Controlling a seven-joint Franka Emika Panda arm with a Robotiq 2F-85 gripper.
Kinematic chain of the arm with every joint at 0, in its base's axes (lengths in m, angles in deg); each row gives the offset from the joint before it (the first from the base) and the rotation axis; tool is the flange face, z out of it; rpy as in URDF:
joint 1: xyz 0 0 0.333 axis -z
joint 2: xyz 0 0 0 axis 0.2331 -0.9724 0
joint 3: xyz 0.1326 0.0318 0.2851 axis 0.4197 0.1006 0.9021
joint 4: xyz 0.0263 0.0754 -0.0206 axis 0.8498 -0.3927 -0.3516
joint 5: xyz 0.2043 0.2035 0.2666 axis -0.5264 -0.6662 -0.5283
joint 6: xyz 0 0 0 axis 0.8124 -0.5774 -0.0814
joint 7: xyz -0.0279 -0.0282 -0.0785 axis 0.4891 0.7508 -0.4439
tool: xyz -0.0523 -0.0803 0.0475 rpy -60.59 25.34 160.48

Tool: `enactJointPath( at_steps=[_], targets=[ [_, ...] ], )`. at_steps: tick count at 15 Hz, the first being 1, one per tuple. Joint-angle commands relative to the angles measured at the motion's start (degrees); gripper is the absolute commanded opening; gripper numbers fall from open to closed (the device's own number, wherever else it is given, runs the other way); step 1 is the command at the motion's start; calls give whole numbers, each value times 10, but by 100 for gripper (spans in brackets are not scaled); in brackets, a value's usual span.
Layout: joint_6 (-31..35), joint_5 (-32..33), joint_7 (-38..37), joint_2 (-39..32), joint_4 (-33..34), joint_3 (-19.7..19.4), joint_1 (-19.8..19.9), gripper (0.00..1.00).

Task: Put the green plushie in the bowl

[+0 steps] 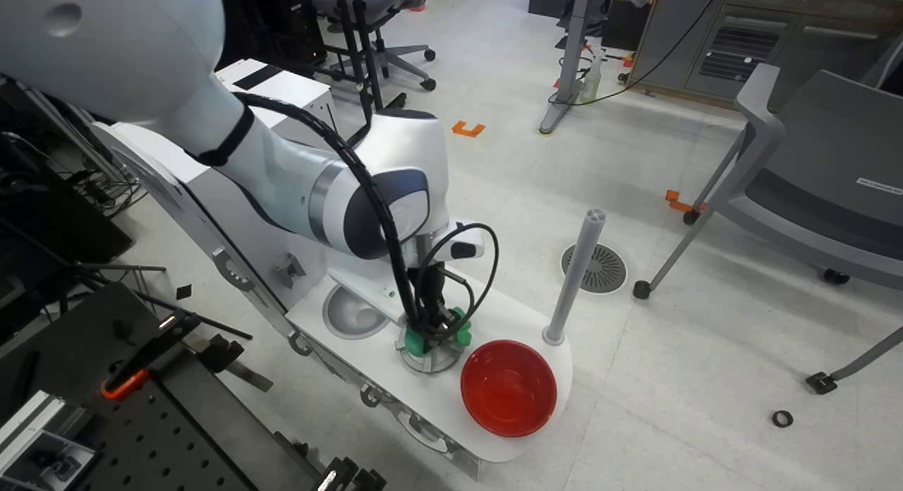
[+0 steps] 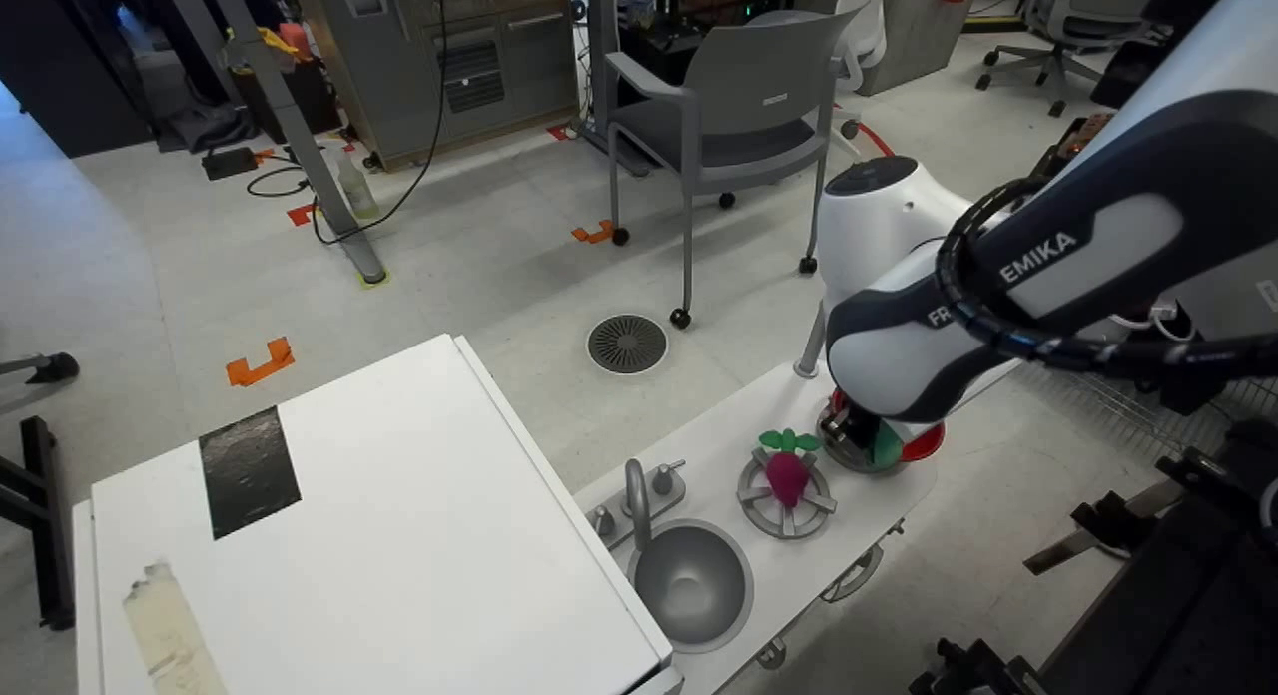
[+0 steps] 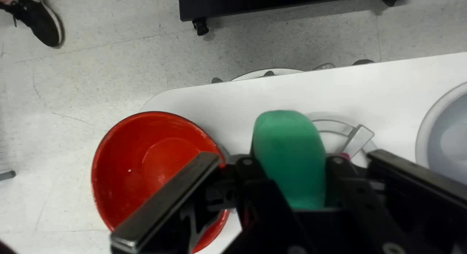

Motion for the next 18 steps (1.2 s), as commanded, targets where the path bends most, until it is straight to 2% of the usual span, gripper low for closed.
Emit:
enactJointPath(
  at_steps=[1,7,9,17,18],
  targets=[
    [-51,-7,-20,-13,53,2,44,6],
    [-65,-2,-69,-103,180,-19,85,6],
    [-58,4,-81,-141,220,-28,86,6],
    [-113,16,-145,-284,378,-64,76,6],
    [-96,25,-158,-242,315,-65,69,13]
  ],
)
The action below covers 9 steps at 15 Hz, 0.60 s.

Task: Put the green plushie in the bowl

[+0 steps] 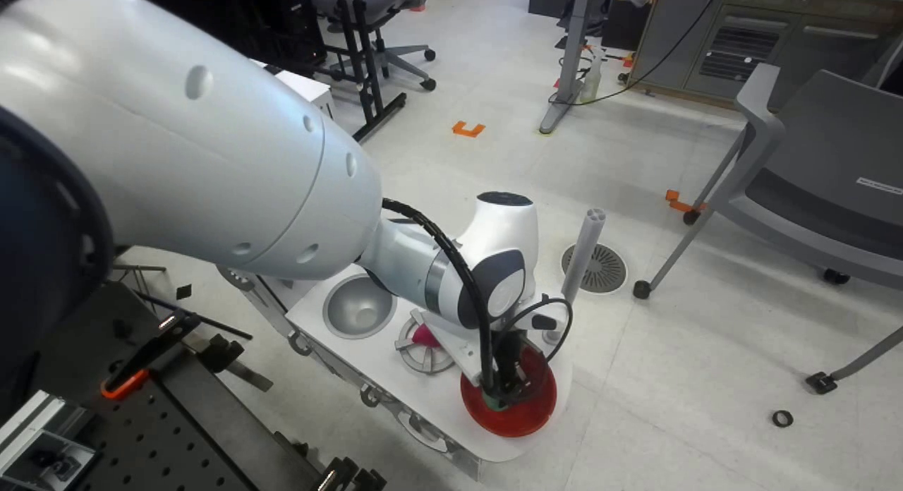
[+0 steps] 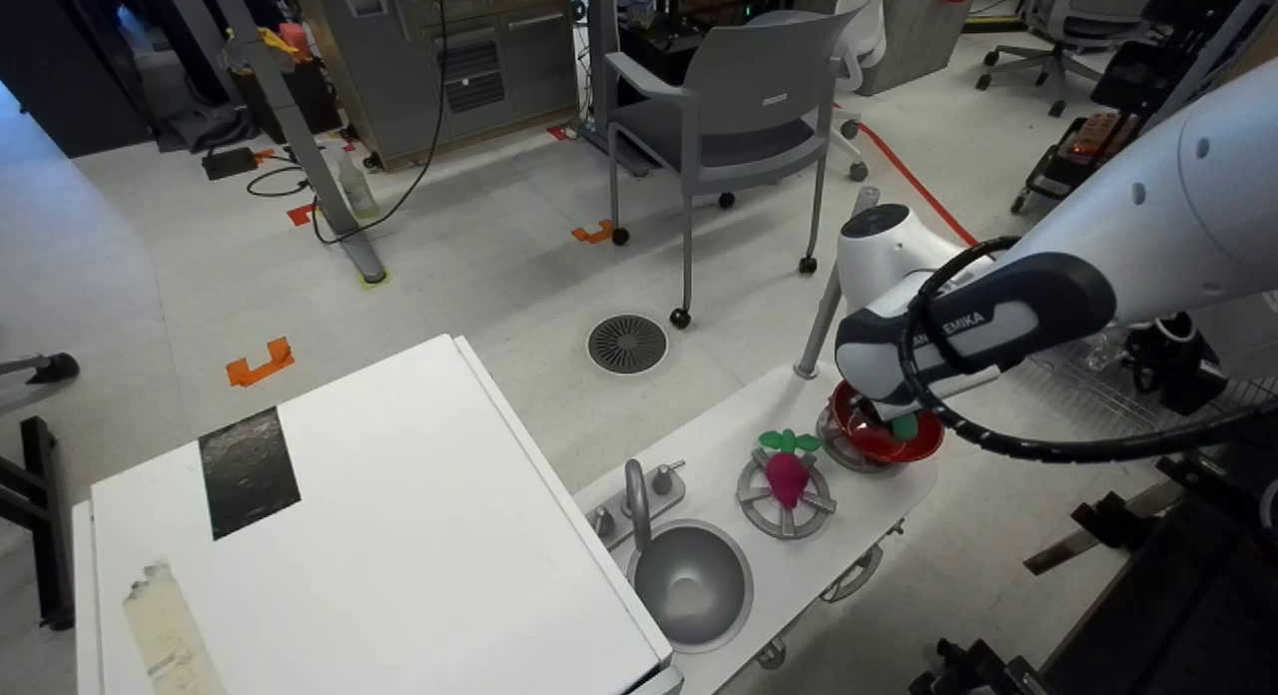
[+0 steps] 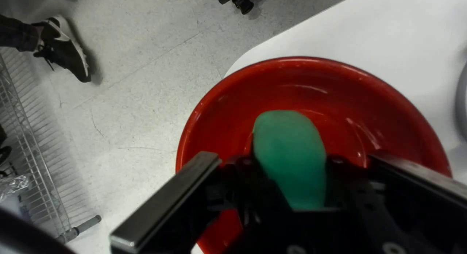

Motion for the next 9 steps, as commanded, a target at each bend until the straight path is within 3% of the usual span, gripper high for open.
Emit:
enactJointPath(
  at_steps=[1,2,9],
  targets=[
    [-19,24,-41,-8,14,-20,-13,50],
    [-22,26,-47,-8,17,-20,-14,51],
    [-69,14,-32,0,48,14,-7,98]
  ],
)
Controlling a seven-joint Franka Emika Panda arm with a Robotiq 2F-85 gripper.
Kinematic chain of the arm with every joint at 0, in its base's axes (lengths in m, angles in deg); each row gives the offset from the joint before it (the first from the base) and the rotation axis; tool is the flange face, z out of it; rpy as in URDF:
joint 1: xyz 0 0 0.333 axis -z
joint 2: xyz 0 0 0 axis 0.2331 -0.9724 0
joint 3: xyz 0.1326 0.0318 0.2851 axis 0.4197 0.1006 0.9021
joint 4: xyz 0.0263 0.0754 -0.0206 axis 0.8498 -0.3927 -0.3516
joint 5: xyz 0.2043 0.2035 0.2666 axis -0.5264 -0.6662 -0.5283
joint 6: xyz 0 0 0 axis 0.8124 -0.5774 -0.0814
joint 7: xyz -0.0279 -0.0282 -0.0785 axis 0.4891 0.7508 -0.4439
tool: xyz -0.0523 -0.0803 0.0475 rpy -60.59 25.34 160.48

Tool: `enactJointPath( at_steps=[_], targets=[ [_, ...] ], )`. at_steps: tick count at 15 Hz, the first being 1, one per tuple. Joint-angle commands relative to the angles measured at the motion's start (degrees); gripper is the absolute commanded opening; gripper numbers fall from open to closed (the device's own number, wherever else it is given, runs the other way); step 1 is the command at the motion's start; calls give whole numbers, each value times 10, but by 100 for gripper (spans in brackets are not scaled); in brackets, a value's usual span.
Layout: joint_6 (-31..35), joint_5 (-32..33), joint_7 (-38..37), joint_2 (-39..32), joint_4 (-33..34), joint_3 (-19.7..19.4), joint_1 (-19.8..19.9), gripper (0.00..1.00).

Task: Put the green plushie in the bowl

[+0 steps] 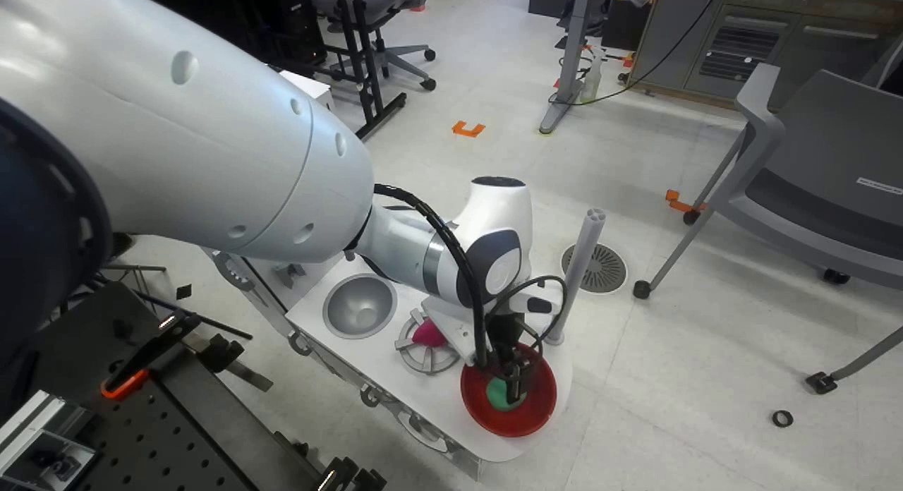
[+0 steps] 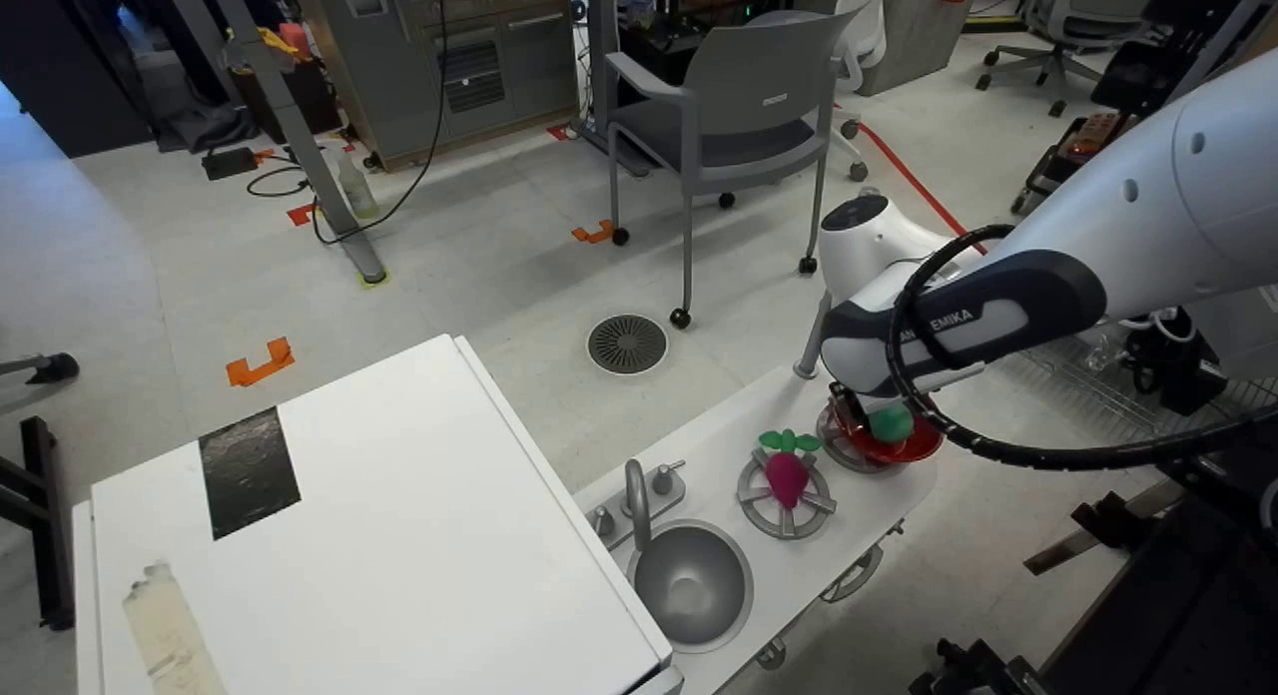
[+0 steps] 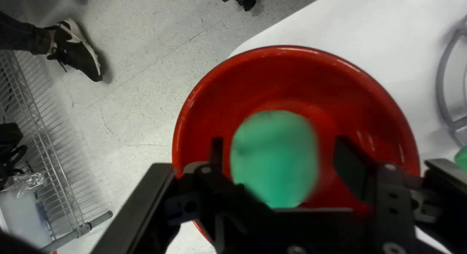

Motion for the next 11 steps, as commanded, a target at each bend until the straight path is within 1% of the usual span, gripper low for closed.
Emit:
enactJointPath(
  at_steps=[1,2,4,5,6,7,8,9,10,11],
  targets=[
    [-46,-1,2,0,28,16,7,100],
    [-52,-1,2,0,32,17,8,100],
    [-88,-12,19,0,50,33,18,100],
    [-106,-20,51,26,26,47,20,100],
    [-107,-22,76,48,3,59,23,100],
    [-98,-23,107,86,-39,72,26,100],
    [-92,-26,131,109,-62,84,30,100],
    [-85,-32,155,144,-99,95,36,100],
    [-86,-20,105,64,-12,67,19,100],
    [-86,-20,110,82,-26,70,19,100]
  ],
)
